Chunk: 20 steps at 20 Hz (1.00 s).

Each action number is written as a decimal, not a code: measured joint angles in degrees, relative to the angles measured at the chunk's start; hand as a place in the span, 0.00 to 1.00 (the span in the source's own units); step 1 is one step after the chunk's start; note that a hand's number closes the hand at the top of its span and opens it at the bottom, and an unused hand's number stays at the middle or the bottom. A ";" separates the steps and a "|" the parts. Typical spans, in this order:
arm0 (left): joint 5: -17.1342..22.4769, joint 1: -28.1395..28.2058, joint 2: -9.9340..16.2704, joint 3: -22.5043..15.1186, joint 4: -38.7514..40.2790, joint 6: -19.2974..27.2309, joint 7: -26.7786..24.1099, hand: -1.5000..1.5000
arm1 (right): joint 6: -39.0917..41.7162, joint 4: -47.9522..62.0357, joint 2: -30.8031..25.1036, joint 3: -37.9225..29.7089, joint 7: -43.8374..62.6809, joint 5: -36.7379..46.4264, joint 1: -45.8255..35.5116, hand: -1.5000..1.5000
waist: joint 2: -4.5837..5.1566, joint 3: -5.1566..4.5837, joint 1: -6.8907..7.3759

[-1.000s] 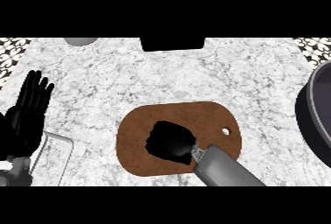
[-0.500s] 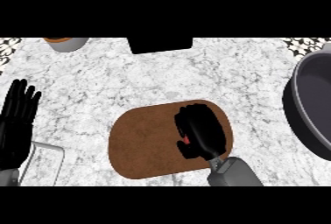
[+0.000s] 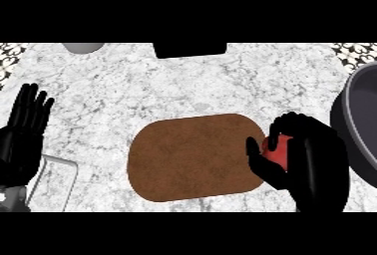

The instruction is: Pick the bell pepper from the cutting board and place it in the pot

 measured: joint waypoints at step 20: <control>-0.30 -5.63 -0.46 -2.79 2.83 -0.43 0.93 0.50 | 4.41 5.13 -22.02 -50.68 -20.08 -36.88 10.10 1.00 | 0.50 -0.19 3.88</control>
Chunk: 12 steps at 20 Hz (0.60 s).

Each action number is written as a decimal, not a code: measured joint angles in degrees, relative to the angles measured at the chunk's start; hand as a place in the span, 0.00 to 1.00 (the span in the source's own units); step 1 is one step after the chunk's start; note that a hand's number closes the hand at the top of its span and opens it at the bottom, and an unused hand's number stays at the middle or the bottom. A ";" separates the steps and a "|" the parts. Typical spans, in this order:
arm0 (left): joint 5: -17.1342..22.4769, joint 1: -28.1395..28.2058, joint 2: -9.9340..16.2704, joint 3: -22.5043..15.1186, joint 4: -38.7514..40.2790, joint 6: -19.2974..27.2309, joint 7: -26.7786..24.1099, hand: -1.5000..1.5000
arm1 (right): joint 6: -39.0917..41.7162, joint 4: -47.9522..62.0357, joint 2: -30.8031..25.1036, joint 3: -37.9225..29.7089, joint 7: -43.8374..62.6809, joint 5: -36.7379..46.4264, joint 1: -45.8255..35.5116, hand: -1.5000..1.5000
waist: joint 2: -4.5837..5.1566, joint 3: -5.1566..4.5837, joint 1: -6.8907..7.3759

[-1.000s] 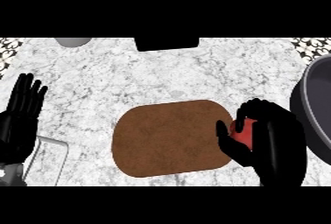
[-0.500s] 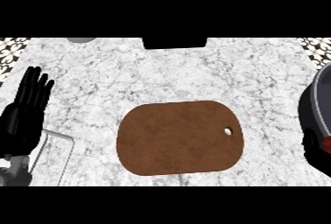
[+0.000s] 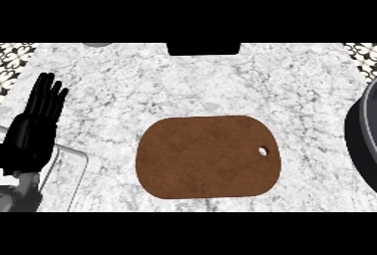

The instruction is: Pick the bell pepper from the cutting board and place it in the pot

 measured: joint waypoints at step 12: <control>0.15 -2.27 -0.44 -0.56 1.97 -1.14 0.00 0.50 | -8.84 37.85 -9.64 -6.10 -22.31 -2.91 -9.38 1.00 | 0.07 -0.01 1.50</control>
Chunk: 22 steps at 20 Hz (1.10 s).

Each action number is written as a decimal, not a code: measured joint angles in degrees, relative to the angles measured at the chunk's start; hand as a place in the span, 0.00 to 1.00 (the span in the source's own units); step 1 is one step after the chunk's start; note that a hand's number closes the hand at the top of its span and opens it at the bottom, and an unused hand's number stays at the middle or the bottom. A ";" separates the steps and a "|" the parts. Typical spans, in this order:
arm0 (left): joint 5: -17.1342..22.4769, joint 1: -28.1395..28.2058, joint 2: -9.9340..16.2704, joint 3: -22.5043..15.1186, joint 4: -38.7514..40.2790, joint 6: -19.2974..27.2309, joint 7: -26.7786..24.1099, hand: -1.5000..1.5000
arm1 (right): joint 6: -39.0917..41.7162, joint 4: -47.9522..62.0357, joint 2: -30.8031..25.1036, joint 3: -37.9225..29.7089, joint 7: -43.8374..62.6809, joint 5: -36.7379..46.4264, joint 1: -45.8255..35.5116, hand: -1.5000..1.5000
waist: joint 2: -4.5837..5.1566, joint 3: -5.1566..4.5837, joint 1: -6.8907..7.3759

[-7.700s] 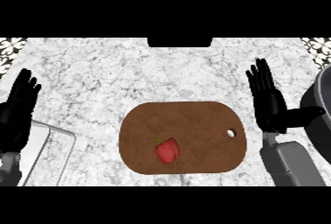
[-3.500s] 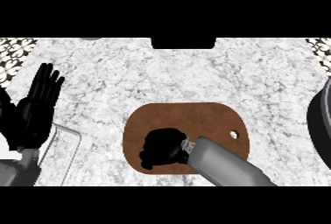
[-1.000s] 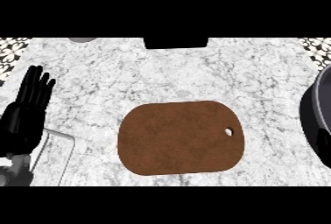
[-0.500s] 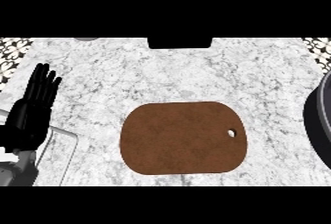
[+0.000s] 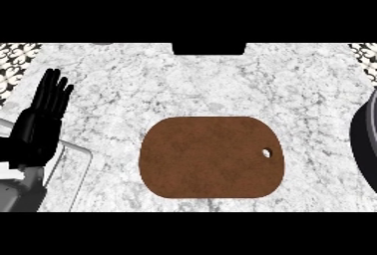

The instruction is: Pick the bell pepper from the cutting board and place it in the pot

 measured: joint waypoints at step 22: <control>0.42 0.04 0.05 0.12 0.52 0.14 -0.90 0.50 | 12.12 33.67 -4.54 -3.21 -16.77 -12.95 -15.91 0.00 | -0.20 0.06 -0.35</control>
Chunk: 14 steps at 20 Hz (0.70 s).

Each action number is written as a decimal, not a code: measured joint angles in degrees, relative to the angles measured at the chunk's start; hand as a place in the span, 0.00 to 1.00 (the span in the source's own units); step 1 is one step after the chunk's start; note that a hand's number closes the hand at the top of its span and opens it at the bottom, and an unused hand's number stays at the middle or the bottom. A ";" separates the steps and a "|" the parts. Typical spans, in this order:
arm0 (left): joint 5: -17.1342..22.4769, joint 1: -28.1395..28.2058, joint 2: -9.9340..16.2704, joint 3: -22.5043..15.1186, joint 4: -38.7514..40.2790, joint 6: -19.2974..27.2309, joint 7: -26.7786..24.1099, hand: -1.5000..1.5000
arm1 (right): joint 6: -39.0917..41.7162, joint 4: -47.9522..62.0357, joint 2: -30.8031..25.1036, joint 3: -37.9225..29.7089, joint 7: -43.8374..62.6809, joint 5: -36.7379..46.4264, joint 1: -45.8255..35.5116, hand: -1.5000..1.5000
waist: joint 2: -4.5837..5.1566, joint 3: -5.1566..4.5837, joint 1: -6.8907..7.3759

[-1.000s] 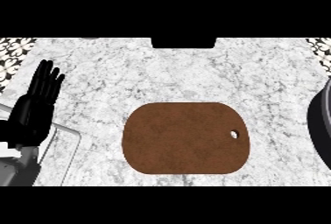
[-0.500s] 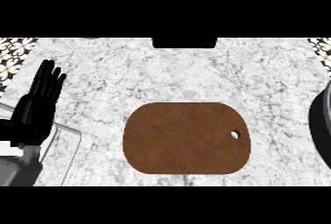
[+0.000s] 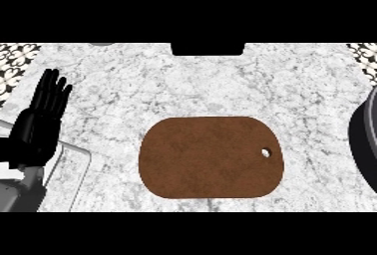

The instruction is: Pick the bell pepper from the cutting board and place it in the pot

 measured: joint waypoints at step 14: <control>-0.09 0.21 0.05 0.12 -0.44 0.32 0.05 0.50 | 10.82 11.37 -9.14 -14.20 -2.81 -16.12 1.77 0.00 | 0.11 -0.01 -0.29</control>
